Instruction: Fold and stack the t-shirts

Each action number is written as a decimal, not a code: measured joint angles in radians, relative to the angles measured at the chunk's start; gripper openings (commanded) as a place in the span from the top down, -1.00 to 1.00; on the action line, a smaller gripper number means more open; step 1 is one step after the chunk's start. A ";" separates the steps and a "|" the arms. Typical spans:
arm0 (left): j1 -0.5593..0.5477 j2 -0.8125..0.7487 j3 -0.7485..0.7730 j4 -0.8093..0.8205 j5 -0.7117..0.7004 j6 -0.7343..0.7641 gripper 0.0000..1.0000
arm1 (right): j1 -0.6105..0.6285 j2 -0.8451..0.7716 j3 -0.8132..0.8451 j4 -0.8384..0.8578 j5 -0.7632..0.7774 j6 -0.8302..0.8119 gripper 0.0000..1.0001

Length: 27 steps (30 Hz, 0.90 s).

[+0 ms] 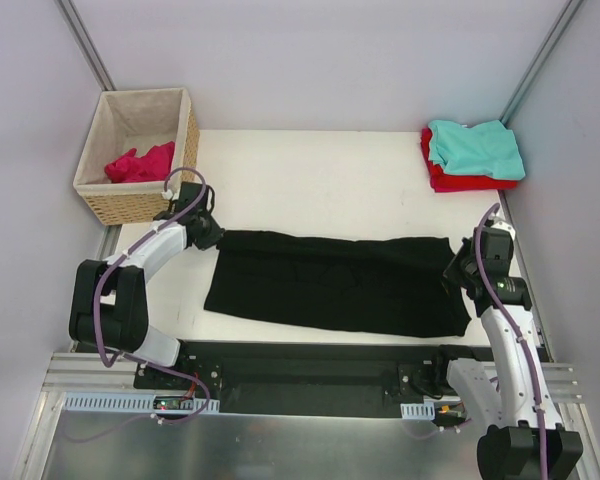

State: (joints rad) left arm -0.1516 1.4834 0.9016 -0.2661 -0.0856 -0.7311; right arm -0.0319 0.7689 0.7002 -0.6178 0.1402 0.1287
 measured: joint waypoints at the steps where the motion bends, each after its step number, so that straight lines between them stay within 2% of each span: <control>1: 0.000 -0.011 -0.018 0.001 0.002 -0.006 1.00 | 0.000 -0.003 -0.002 0.000 0.002 0.001 0.98; 10: 0.000 -0.116 -0.133 -0.001 -0.004 -0.021 1.00 | 0.000 -0.027 -0.010 -0.035 0.037 0.002 0.99; 21: 0.000 -0.148 -0.144 0.000 0.006 -0.025 1.00 | 0.000 -0.048 -0.011 -0.070 0.063 0.013 0.99; 22: -0.001 -0.148 -0.144 0.000 0.006 -0.025 0.90 | 0.000 -0.056 -0.014 -0.071 0.065 0.013 0.98; 25: -0.007 -0.148 -0.144 0.000 0.006 -0.024 0.29 | 0.000 -0.085 -0.036 -0.078 0.068 0.020 0.99; 27: -0.013 -0.148 -0.146 0.001 0.005 -0.023 0.01 | 0.000 -0.097 -0.045 -0.090 0.072 0.024 0.99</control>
State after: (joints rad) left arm -0.1646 1.3350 0.7559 -0.2653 -0.0807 -0.7544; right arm -0.0319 0.6720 0.6556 -0.7078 0.2123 0.1532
